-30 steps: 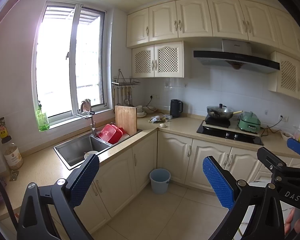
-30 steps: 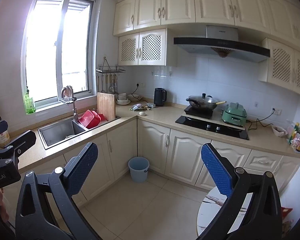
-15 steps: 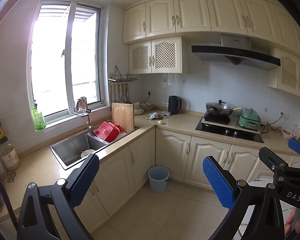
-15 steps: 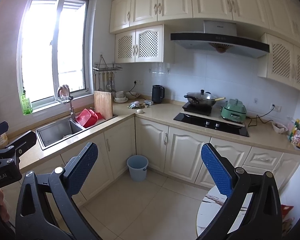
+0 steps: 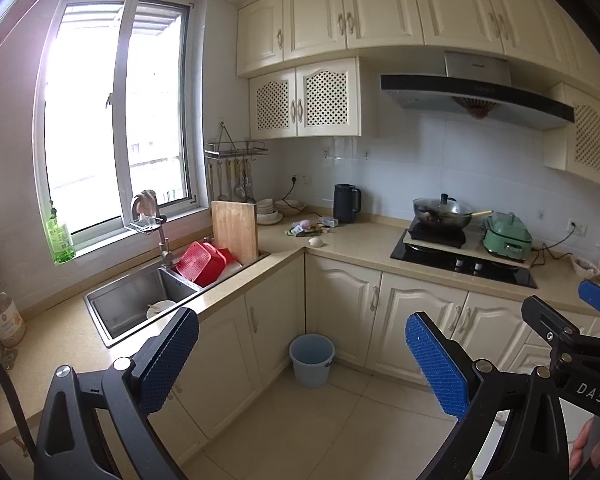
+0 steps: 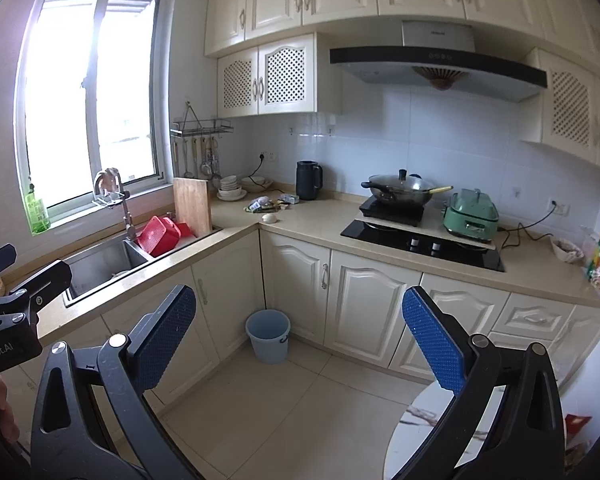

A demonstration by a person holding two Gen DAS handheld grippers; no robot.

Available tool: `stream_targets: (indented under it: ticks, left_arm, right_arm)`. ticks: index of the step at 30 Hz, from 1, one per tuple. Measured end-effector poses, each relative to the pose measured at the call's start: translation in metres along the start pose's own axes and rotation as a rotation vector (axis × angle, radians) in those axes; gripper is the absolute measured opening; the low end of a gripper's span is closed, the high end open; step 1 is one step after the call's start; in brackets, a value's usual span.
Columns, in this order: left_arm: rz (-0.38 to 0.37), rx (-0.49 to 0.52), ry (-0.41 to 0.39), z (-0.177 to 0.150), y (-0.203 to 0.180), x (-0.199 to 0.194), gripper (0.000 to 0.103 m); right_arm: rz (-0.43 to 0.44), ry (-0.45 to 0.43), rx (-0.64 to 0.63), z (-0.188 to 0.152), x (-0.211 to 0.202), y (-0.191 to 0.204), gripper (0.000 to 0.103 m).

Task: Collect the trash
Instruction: 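Move both tools toward the trash pile on the corner countertop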

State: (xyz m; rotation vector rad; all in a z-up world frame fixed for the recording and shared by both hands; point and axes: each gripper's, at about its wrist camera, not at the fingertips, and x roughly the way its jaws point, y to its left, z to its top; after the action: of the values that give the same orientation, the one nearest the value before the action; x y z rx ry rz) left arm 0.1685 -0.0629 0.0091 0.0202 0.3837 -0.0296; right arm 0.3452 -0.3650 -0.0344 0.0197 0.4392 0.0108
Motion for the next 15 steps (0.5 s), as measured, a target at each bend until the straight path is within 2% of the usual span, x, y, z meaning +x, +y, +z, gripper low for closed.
stream_targets:
  ticks: [2,7,10,15]
  left_arm:
    - [0.015,0.005,0.003,0.011,-0.013,0.028,0.102]
    - [-0.009,-0.002,0.017,0.024,-0.032,0.094,0.102]
    - [-0.019,0.006,0.055,0.037,-0.033,0.15,0.102]
    - [-0.034,0.031,0.104,0.081,-0.021,0.273,0.102]
  right_arm:
    - [0.004,0.001,0.006,0.002,0.017,-0.009,0.103]
    - [0.004,0.025,0.012,0.007,0.063,-0.029,0.103]
    - [-0.002,0.058,0.024,0.009,0.096,-0.035,0.103]
    - [0.013,0.105,0.053,0.015,0.169,-0.033,0.103]
